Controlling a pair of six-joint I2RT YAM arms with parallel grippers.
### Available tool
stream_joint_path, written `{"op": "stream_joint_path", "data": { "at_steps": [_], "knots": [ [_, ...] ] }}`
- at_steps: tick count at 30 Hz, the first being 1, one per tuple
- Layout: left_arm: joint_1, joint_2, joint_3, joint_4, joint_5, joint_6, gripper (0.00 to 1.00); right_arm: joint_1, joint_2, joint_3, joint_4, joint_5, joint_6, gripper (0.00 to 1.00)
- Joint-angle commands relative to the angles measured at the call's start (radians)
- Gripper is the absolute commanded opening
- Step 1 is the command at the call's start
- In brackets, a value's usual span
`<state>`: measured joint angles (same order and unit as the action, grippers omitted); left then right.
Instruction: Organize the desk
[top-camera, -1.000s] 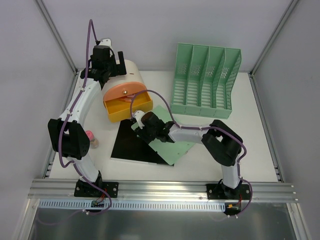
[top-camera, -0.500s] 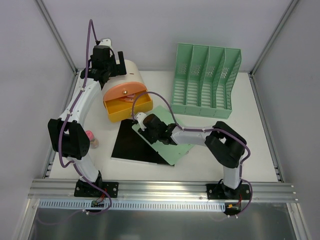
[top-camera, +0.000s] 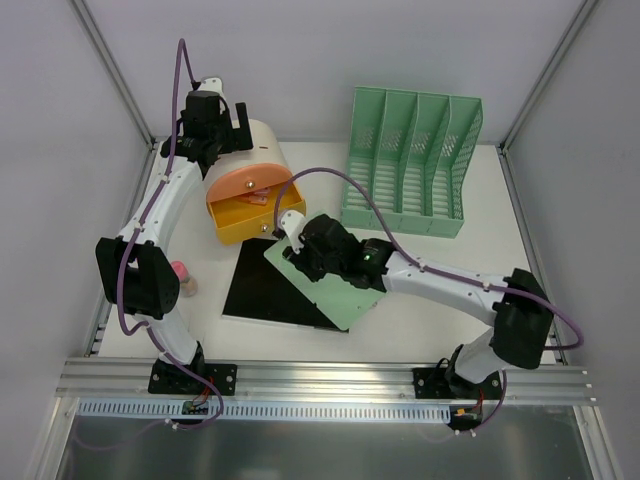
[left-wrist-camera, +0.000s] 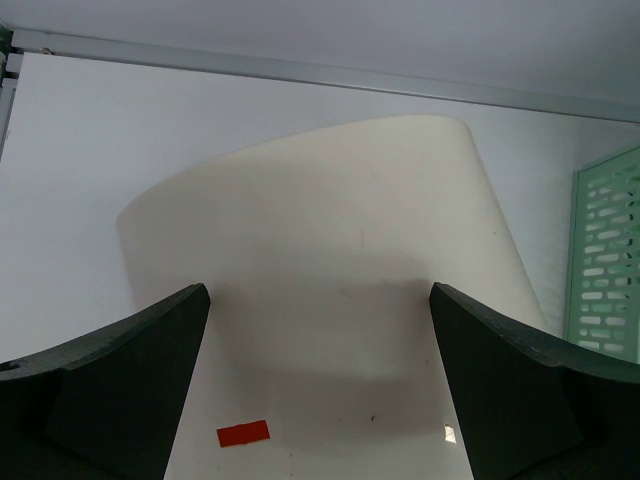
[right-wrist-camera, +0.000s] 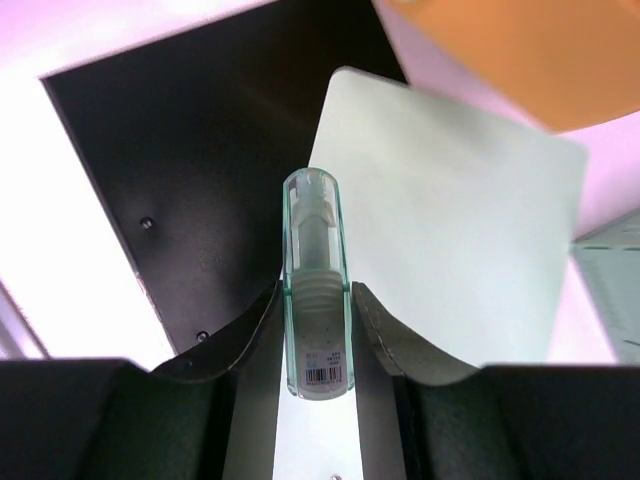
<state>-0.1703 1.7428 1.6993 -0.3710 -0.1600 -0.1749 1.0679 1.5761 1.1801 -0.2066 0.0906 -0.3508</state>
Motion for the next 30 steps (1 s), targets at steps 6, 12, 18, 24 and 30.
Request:
{"op": "stream_joint_path", "data": {
  "at_steps": [6, 12, 18, 24, 30],
  "knots": [
    [0.002, 0.011, -0.020, -0.086, -0.015, 0.020, 0.95, 0.006, -0.027, 0.274, -0.129, 0.081, -0.163, 0.30],
    [0.002, 0.011, -0.018, -0.086, -0.013, 0.018, 0.95, -0.026, 0.149, 0.556, -0.191, 0.054, -0.235, 0.30],
    [0.003, 0.011, -0.013, -0.085, -0.015, 0.020, 0.94, -0.069, 0.317, 0.817, -0.292, -0.043, -0.260, 0.31],
    [0.003, 0.014, -0.010, -0.086, -0.009, 0.018, 0.95, -0.091, 0.383, 0.848, -0.270, -0.075, -0.272, 0.31],
    [0.003, 0.012, -0.012, -0.086, -0.010, 0.020, 0.95, -0.105, 0.443, 0.880, -0.270, -0.134, -0.266, 0.31]
  ]
}}
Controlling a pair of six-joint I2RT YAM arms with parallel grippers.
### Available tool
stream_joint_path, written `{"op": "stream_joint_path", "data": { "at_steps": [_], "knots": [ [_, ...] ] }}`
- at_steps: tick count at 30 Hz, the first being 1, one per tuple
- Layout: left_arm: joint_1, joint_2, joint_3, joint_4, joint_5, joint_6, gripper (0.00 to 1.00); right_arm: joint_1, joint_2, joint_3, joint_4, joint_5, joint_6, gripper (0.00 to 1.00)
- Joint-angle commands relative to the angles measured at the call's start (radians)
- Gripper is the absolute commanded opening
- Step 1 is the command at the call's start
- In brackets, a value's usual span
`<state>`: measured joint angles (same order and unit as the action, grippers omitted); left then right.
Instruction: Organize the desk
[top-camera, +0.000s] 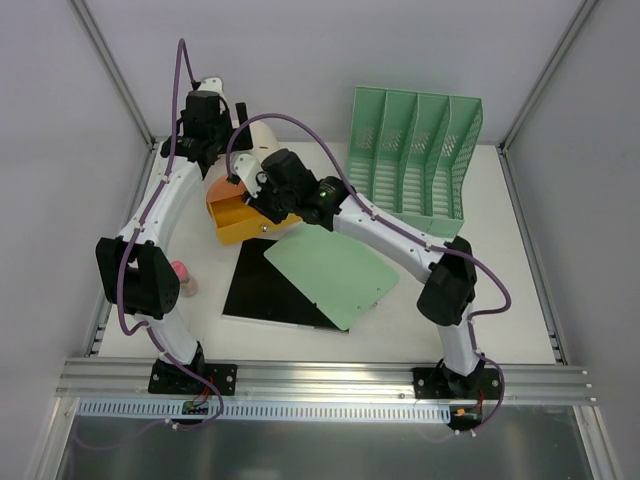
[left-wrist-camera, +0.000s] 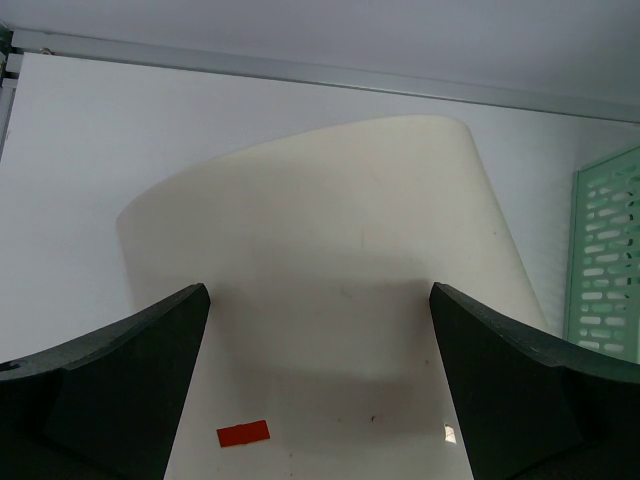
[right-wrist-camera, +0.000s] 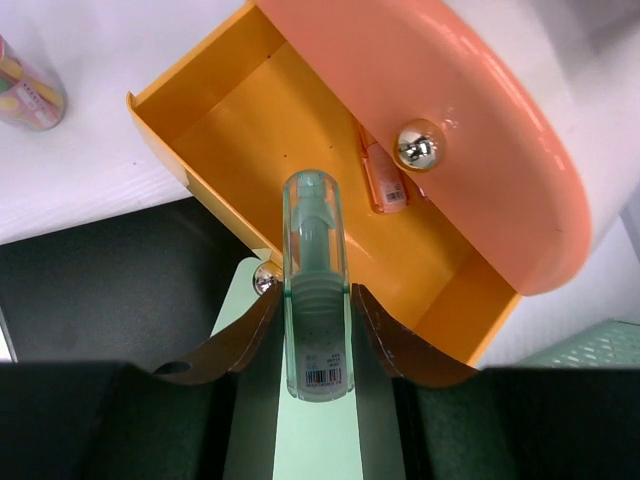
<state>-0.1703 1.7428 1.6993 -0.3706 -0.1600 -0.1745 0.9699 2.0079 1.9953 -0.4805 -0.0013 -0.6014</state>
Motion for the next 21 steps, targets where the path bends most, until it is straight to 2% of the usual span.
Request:
{"op": "stream_joint_path", "data": {
  "at_steps": [1, 14, 21],
  "knots": [
    [0.003, 0.014, -0.010, -0.087, -0.009, 0.018, 0.95, -0.007, 0.024, 0.075, 0.000, -0.040, -0.015, 0.31],
    [0.003, 0.011, -0.012, -0.087, -0.009, 0.017, 0.95, -0.007, 0.094, 0.120, 0.031, -0.005, -0.012, 0.35],
    [0.003, 0.012, -0.013, -0.087, -0.010, 0.018, 0.95, -0.007, 0.103, 0.122, 0.046, 0.049, -0.018, 0.46]
  ]
}}
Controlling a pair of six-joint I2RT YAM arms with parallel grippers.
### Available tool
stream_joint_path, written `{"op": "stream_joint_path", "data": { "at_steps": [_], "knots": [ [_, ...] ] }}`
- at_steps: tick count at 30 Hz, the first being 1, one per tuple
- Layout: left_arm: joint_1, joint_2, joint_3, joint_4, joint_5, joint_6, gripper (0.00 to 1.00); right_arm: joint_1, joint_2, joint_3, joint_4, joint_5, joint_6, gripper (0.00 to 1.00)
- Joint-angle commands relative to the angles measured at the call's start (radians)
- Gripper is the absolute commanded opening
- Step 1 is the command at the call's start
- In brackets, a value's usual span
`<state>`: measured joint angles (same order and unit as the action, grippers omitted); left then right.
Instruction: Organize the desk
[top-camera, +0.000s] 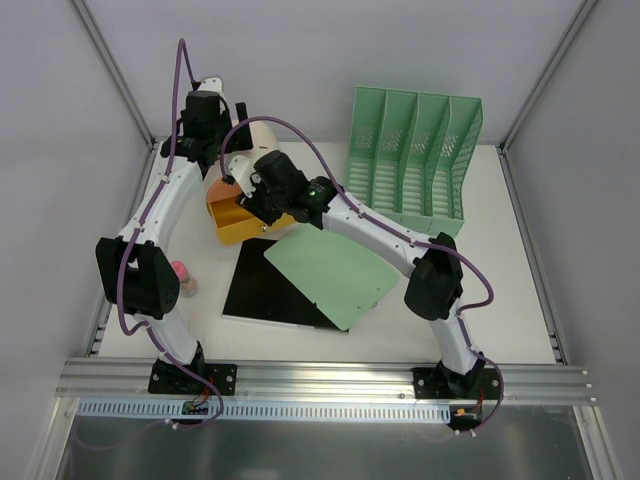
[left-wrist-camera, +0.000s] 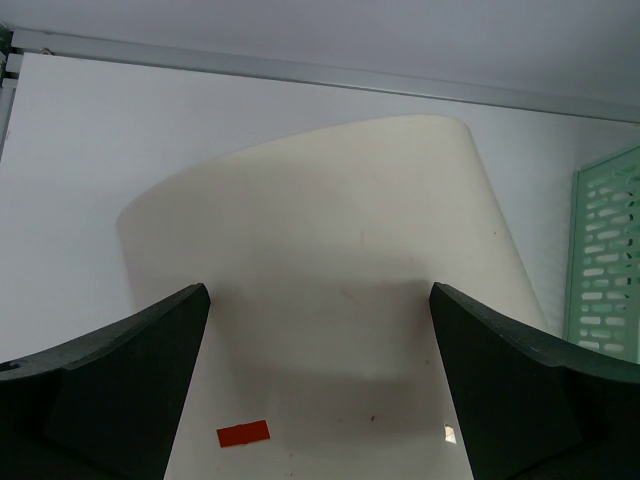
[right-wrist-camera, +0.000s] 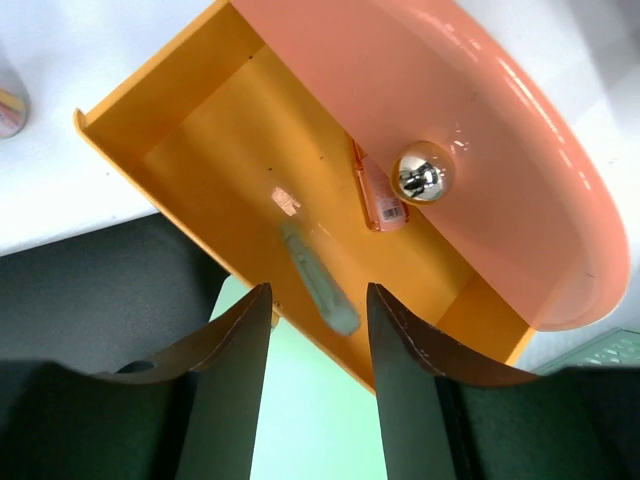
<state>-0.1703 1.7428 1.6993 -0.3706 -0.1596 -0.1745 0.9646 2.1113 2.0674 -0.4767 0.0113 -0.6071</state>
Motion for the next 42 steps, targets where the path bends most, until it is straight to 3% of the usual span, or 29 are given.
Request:
{"op": "stream_joint_path", "data": {
  "at_steps": [1, 5, 14, 24, 31, 42],
  "knots": [
    [0.003, 0.012, -0.013, -0.088, -0.009, 0.018, 0.95, -0.001, -0.001, 0.048, 0.049, 0.039, -0.011, 0.47],
    [0.005, 0.011, -0.012, -0.088, -0.012, 0.020, 0.95, -0.001, -0.005, 0.045, 0.062, 0.070, -0.002, 0.56],
    [0.003, 0.011, -0.013, -0.087, -0.012, 0.020, 0.95, 0.000, -0.187, -0.128, 0.134, 0.164, 0.180, 0.57],
    [0.003, 0.006, -0.023, -0.087, -0.014, 0.015, 0.95, 0.002, -0.479, -0.611, 0.417, 0.136, 0.584, 0.57],
    [0.003, 0.000, -0.026, -0.088, -0.009, 0.013, 0.95, 0.057, -0.433, -0.748, 0.610, 0.217, 0.653, 0.57],
    [0.003, -0.002, -0.027, -0.085, 0.000, 0.013, 0.95, 0.098, -0.287, -0.790, 0.898, 0.349, 0.655, 0.57]
  ]
}}
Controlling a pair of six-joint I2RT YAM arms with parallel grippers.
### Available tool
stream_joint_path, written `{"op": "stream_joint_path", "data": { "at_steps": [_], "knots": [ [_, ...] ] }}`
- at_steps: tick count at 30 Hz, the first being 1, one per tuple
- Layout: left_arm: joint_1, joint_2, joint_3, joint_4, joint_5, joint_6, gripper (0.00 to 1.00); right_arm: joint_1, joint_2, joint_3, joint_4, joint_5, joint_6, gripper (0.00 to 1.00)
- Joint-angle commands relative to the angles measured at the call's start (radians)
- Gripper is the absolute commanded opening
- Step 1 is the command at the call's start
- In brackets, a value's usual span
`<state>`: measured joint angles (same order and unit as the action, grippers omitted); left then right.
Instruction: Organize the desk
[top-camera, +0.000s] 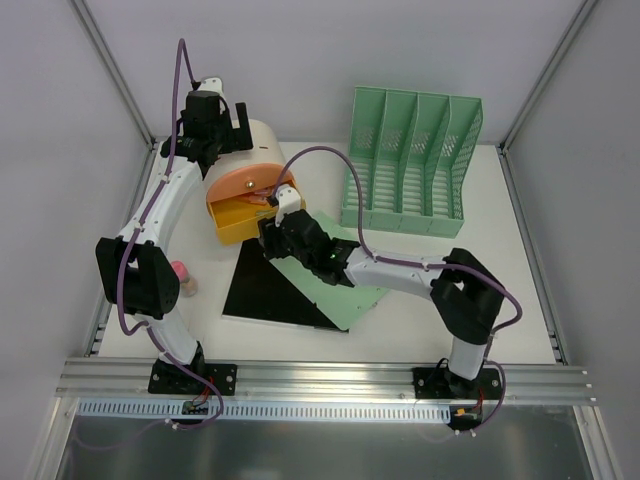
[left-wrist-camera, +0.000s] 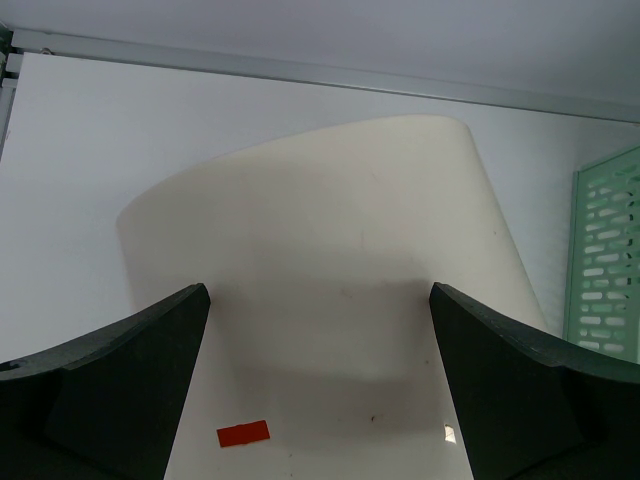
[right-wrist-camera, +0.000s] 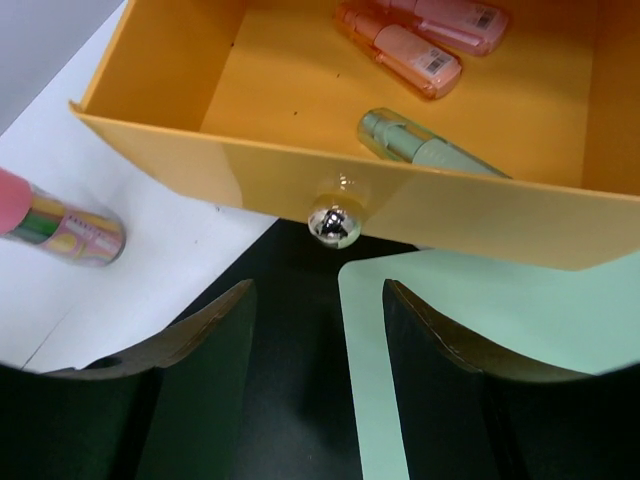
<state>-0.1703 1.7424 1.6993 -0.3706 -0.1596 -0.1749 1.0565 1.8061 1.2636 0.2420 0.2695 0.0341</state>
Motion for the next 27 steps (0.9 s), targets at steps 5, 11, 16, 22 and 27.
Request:
{"op": "stream_joint_path", "data": {
  "at_steps": [5, 11, 16, 22, 27],
  "knots": [
    [0.002, -0.001, -0.026, -0.088, -0.001, 0.015, 0.95, 0.005, 0.097, 0.071, 0.235, 0.134, -0.026, 0.57],
    [0.002, -0.009, -0.040, -0.087, -0.009, 0.020, 0.95, -0.004, 0.165, 0.166, 0.249, 0.169, -0.100, 0.57],
    [0.002, -0.011, -0.041, -0.090, -0.011, 0.018, 0.95, -0.027, 0.200, 0.227, 0.260, 0.155, -0.099, 0.57],
    [0.002, -0.011, -0.046, -0.090, -0.011, 0.018, 0.94, -0.059, 0.243, 0.299, 0.263, 0.134, -0.099, 0.57],
    [0.000, -0.011, -0.049, -0.090, -0.014, 0.021, 0.94, -0.076, 0.285, 0.355, 0.250, 0.116, -0.086, 0.58]
  ]
}}
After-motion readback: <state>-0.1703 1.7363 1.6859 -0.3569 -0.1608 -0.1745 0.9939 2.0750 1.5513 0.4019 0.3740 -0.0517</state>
